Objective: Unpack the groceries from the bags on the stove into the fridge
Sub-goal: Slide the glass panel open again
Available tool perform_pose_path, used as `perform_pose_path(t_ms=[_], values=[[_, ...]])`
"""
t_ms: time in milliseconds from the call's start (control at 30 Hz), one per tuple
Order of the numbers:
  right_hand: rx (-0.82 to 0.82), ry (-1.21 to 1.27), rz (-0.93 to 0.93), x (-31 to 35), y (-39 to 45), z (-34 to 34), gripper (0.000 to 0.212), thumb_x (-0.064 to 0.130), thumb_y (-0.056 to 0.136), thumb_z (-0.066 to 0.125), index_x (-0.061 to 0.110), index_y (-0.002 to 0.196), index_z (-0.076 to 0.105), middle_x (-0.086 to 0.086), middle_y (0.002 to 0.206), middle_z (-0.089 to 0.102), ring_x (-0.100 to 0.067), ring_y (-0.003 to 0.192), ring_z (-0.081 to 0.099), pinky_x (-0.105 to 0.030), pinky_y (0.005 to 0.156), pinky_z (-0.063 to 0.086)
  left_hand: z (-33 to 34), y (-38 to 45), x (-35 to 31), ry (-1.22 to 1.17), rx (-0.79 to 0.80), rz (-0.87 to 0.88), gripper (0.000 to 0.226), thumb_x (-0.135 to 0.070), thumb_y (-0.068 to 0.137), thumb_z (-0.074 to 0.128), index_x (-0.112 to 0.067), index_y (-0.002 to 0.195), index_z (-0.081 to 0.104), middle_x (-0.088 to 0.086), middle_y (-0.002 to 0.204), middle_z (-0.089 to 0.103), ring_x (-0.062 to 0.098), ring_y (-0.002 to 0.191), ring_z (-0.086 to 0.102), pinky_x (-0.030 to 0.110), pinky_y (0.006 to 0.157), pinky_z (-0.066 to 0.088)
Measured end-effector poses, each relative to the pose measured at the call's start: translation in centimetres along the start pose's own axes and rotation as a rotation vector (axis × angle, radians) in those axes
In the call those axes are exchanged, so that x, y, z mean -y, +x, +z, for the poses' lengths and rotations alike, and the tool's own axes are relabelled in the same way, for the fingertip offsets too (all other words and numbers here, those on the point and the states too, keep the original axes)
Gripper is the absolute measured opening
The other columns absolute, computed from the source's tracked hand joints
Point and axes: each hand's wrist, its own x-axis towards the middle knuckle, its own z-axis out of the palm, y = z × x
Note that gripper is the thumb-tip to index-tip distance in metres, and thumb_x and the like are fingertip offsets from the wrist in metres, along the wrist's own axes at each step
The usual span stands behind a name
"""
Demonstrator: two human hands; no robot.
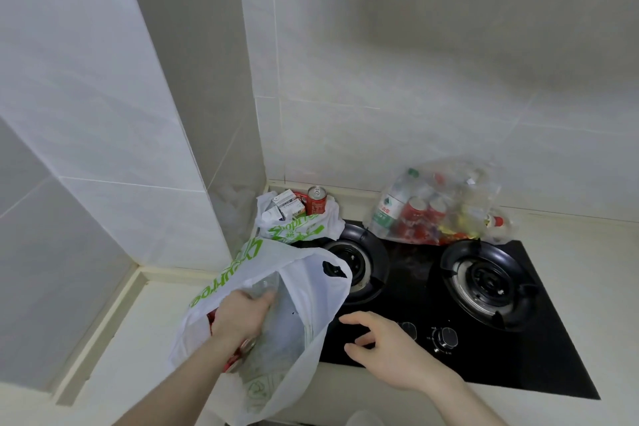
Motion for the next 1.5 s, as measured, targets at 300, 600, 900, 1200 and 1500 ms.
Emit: perform_pose_path(t_ms=[300,600,900,1200,1500], values=[[0.065,-0.025,-0.111,4.7,2.8,3.0,0.061,0.039,0.093,0.067,0.047,0.147,0.039,0.023,0.136,0.049,0.004,0.102,0.063,-0.012,0.085,0.050,-6.2,-5.8,-1.9,0.242,-0.247,0.220,0.053,-0.057,0.079,0.059,-0.009,0.058,0.052,0.006,0.057,0.052,0.032,0.068,0.057,0.032,0.056,0.038],[0.000,-0.259,-0.140,5.5,3.8,6.7,0.057,0.063,0.061,0.070,0.040,0.111,0.055,0.016,0.095,0.071,-0.007,0.086,0.068,-0.032,0.072,0.058,-3.7,-9.0,-0.5,0.091,-0.013,0.487,0.065,-0.072,0.080,0.057,-0.011,0.060,0.048,0.005,0.052,0.052,0.018,0.052,0.046,0.042,0.056,0.042],[-0.220,0.069,0.083,1.3,1.0,5.9,0.042,0.053,0.056,0.082,0.034,0.088,0.061,0.013,0.082,0.073,-0.005,0.074,0.070,-0.036,0.072,0.061,0.8,0.8,6.2,0.822,0.099,0.469,0.048,-0.042,0.092,0.056,-0.023,0.137,0.050,0.003,0.144,0.044,0.028,0.135,0.042,0.045,0.108,0.043],[-0.286,0.131,0.084,1.7,-1.4,4.9,0.044,0.048,0.059,0.087,0.037,0.095,0.064,0.018,0.088,0.074,-0.001,0.079,0.070,-0.030,0.073,0.060,3.2,3.7,5.4,1.343,0.089,0.412,0.058,-0.030,0.099,0.058,-0.017,0.151,0.036,0.011,0.157,0.032,0.035,0.147,0.026,0.059,0.116,0.029],[-0.368,0.194,0.063,1.6,-3.5,3.5,0.044,0.046,0.060,0.089,0.038,0.096,0.065,0.017,0.088,0.075,-0.004,0.080,0.070,-0.032,0.074,0.060,0.5,3.3,4.4,0.945,0.117,0.480,0.049,-0.019,0.080,0.075,-0.032,0.120,0.051,0.003,0.127,0.061,0.028,0.117,0.060,0.043,0.099,0.051]])
